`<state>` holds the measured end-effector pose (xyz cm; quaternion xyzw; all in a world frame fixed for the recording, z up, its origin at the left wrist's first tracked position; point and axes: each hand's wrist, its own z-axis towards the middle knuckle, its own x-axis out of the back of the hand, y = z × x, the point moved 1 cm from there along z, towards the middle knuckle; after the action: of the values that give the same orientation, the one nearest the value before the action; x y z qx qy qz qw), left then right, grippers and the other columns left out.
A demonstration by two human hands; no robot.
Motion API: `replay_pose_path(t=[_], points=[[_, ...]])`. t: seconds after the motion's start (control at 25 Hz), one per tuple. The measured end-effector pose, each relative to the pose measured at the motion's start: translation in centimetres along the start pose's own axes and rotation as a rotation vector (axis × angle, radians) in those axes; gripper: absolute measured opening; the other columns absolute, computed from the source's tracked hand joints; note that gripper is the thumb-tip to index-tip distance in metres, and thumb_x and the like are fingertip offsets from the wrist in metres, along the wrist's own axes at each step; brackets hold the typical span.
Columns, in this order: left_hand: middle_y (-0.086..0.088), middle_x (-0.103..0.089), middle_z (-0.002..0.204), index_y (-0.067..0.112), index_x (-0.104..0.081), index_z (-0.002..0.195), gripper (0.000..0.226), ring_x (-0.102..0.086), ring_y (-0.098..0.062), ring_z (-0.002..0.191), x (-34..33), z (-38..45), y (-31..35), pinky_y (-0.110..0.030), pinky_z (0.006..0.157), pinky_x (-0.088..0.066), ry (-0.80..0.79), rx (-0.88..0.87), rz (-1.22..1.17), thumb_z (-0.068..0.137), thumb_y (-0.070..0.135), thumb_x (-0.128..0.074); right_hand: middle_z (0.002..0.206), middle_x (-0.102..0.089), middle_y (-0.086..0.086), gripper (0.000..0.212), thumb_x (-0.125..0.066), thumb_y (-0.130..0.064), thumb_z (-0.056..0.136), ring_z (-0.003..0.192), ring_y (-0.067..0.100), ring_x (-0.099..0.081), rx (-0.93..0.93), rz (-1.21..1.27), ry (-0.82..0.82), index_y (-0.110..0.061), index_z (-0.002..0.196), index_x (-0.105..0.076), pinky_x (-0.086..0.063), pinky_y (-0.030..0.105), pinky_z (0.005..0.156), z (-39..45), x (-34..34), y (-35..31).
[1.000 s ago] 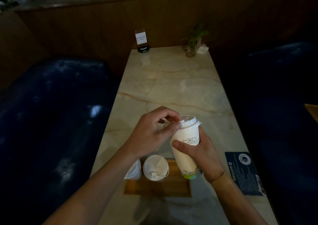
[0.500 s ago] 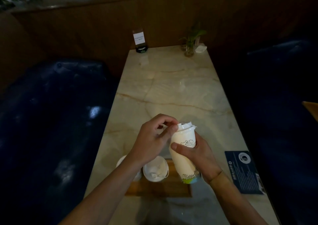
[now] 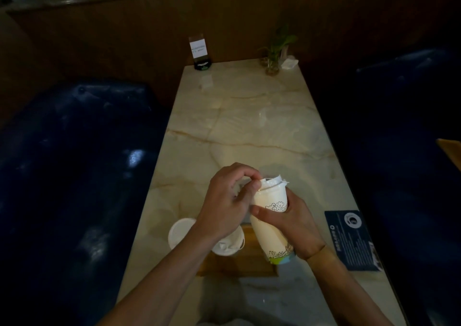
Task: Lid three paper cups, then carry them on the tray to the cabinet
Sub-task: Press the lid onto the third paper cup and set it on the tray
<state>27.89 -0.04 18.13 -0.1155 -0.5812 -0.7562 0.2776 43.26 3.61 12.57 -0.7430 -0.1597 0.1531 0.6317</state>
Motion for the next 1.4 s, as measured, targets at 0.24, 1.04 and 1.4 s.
replay_pose_path(t=[0.24,1.04,1.4], points=[[0.006,-0.069,0.107,0.017,-0.069,0.100,0.010,-0.063,-0.011,0.108,-1.1,-1.9,-2.3,-0.033,0.095,-0.050,-0.005,0.151,-0.168,0.091,0.018,-0.067,0.095,-0.076,-0.006,0.051,-0.086,-0.013,0.069,0.084,0.005,-0.072,-0.036,-0.036,-0.051,-0.027,0.111,-0.061,-0.055,0.017,0.063,0.2,0.4,1.8],[0.007,-0.062,0.131,0.024,-0.065,0.120,0.060,-0.059,-0.006,0.115,-3.7,-0.7,-7.5,-0.017,0.098,-0.042,-0.449,0.183,0.265,0.066,0.033,-0.089,0.127,-0.064,-0.003,0.088,-0.092,-0.011,0.060,0.115,0.011,-0.061,-0.057,-0.207,-0.025,-0.020,0.137,-0.048,-0.050,0.033,0.101,1.1,2.7,11.2],[0.001,-0.058,0.134,0.019,-0.064,0.126,0.065,-0.056,-0.016,0.119,-5.4,-1.3,-9.3,-0.031,0.103,-0.044,-0.676,0.152,0.437,0.066,0.028,-0.089,0.131,-0.059,0.001,0.080,-0.089,-0.016,0.067,0.118,0.014,-0.056,-0.046,-0.343,-0.008,-0.012,0.136,-0.050,-0.039,0.005,0.095,0.3,1.9,15.9]])
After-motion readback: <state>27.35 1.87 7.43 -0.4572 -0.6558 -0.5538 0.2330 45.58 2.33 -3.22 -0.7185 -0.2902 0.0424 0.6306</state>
